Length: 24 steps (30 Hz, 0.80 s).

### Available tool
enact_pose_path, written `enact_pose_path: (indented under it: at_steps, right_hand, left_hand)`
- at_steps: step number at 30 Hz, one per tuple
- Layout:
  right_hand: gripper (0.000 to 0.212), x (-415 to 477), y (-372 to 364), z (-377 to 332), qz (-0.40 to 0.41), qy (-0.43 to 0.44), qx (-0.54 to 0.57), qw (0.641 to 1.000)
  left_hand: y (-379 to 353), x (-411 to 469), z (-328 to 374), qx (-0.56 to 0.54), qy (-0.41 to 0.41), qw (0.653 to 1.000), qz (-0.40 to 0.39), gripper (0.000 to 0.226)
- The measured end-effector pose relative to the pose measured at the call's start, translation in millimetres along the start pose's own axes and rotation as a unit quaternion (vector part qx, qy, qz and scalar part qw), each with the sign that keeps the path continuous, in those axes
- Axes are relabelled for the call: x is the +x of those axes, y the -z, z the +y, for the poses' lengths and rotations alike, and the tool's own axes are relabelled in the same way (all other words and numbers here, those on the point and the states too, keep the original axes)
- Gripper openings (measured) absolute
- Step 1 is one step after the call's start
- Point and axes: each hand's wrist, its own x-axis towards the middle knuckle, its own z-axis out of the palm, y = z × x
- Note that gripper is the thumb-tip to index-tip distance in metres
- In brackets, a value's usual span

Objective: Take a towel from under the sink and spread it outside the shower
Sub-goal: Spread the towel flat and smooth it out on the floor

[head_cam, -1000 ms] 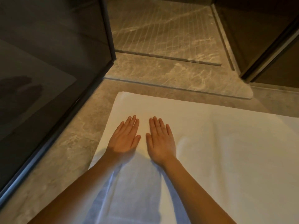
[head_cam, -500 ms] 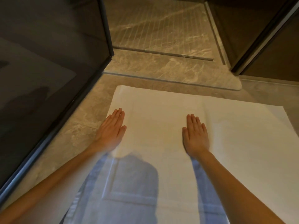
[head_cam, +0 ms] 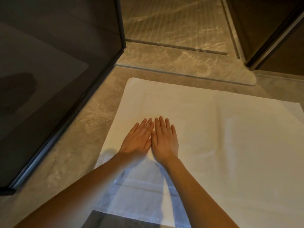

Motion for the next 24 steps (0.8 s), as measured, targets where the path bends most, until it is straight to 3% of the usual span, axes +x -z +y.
enact_pose_path:
  at_steps: [5, 12, 19, 22, 24]
  right_hand:
    - [0.056, -5, -2, 15, 0.003, 0.019, -0.019, 1.000]
    - [0.057, -27, 8, 69, 0.021, -0.031, -0.027, 0.999]
    - [0.057, -53, 26, 114, 0.031, -0.093, -0.033, 0.995]
    - [0.057, -54, 36, 109, 0.018, -0.096, -0.034, 0.995]
    - [0.057, -59, 41, 91, 0.036, -0.093, -0.013, 0.995]
  left_hand:
    - [-5, -5, -6, -0.028, -0.003, 0.999, 0.021, 0.059]
    - [2, -24, -25, -0.069, 0.008, 0.995, 0.067, 0.057]
    - [3, -41, -52, -0.038, 0.049, 0.998, 0.013, 0.065]
    - [11, -39, -52, -0.017, 0.058, 0.998, -0.034, 0.063]
    - [21, -43, -44, -0.012, 0.055, 0.998, -0.020, 0.064]
